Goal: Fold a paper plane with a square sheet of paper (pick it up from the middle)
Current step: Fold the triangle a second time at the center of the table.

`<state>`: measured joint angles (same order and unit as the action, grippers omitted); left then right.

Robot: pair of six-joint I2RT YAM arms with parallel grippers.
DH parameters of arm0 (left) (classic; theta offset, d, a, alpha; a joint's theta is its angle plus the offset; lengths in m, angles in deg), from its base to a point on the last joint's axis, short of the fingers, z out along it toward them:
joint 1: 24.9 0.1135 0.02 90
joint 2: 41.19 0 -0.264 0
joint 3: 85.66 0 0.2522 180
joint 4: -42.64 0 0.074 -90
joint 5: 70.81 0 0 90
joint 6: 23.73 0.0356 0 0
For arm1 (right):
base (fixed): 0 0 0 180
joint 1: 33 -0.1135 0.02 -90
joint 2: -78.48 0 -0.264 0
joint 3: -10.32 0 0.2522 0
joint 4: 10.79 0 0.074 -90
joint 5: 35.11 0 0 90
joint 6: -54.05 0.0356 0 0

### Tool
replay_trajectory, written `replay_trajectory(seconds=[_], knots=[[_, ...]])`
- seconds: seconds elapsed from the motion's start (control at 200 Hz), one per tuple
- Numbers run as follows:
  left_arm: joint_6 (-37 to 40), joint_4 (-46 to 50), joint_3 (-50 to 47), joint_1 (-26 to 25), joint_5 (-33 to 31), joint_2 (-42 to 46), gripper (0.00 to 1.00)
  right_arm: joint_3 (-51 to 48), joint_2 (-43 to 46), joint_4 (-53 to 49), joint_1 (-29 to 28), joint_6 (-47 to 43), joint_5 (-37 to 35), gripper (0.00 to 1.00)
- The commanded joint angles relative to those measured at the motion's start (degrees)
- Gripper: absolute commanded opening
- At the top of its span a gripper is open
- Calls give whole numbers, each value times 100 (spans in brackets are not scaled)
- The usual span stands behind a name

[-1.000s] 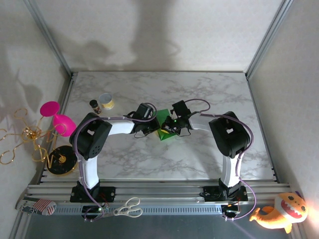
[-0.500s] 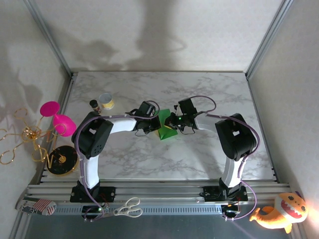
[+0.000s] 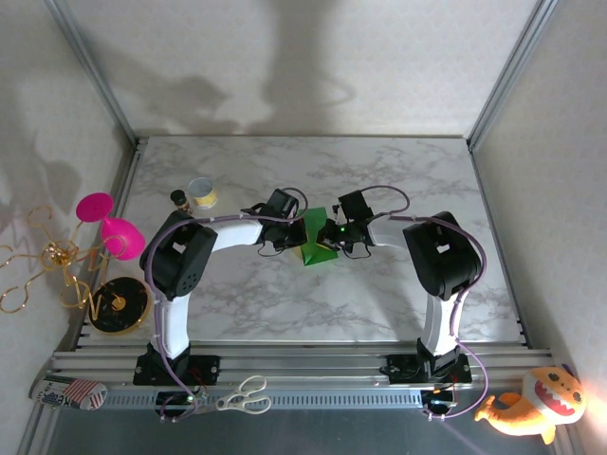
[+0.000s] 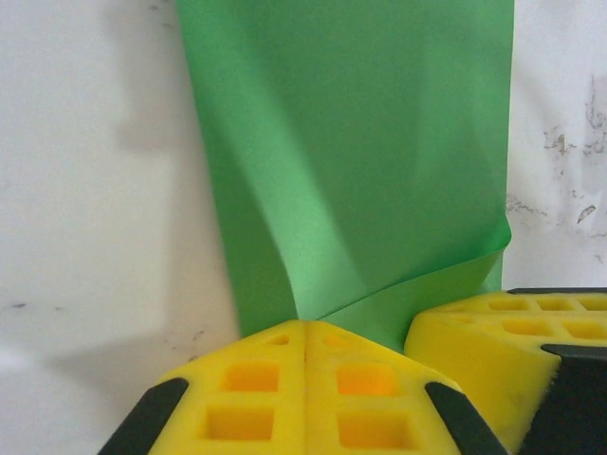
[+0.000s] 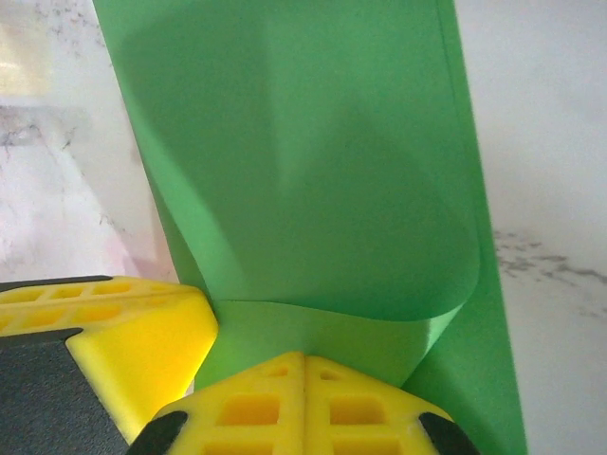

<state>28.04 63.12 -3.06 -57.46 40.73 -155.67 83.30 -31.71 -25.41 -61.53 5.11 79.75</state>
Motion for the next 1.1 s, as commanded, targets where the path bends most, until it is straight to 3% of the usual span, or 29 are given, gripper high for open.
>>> replay_trajectory(seconds=[0.0, 0.145, 0.31, 0.466, 0.771, 1.092], knots=[[170, 358, 136, -14, -174, -139, 0, -159, -166, -310, 49, -87, -492, 6], [-45, 163, 141, -29, -36, 168, 0, -256, -268, -438, 50, 5, -691, 5], [-435, -93, -206, -108, 8, 660, 9, -289, -353, -583, 50, 68, -852, 5], [-729, -213, -547, -305, 95, 913, 11, -294, -411, -743, 50, 76, -996, 5], [-908, -115, -469, -738, 140, 626, 12, -278, -510, -913, 52, 135, -1059, 5], [-859, 80, -468, -748, -216, 494, 12, -280, -536, -942, 50, 133, -1062, 5]])
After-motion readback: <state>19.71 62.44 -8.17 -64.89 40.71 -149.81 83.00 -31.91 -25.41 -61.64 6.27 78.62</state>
